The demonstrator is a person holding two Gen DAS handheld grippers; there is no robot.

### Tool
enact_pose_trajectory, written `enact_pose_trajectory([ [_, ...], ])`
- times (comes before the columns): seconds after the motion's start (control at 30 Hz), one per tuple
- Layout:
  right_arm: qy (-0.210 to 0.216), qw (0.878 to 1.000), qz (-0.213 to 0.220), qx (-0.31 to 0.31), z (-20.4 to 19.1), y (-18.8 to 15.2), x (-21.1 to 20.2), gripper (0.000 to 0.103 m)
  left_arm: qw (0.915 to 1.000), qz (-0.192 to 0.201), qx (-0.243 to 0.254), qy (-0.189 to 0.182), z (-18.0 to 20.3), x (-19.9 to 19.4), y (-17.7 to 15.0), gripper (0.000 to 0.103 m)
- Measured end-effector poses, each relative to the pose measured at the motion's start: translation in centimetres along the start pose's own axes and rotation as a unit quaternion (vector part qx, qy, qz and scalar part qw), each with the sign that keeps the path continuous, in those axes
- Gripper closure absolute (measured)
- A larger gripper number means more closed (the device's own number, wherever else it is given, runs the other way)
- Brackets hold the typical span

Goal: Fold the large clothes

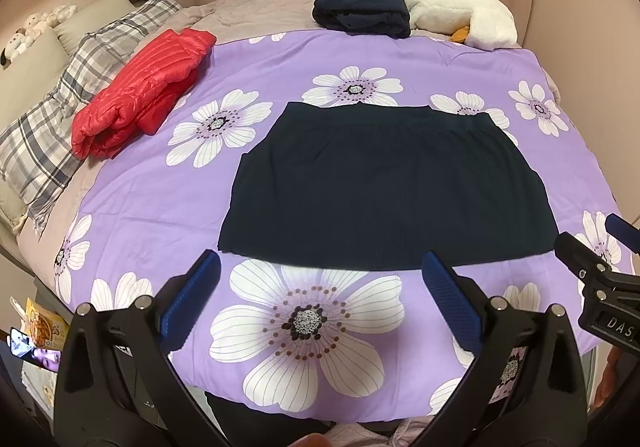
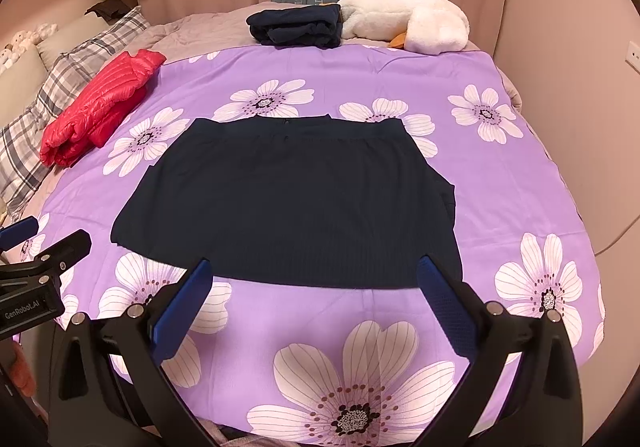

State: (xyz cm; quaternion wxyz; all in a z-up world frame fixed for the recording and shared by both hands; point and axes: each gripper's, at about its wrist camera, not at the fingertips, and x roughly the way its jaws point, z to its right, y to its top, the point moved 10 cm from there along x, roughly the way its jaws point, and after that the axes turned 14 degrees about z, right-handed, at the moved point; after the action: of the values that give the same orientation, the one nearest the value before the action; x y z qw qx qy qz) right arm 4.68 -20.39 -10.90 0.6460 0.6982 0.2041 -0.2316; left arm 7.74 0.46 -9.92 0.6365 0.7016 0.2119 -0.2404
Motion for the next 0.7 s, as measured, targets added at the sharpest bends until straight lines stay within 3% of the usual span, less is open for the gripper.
enact_pose_trajectory([
  [0.7,-0.007,1.0,-0.002,0.004,0.25,0.07,0.15,0.001,0.9999,-0.002,0.007,-0.009,0.29,0.25,0.24,0.002],
])
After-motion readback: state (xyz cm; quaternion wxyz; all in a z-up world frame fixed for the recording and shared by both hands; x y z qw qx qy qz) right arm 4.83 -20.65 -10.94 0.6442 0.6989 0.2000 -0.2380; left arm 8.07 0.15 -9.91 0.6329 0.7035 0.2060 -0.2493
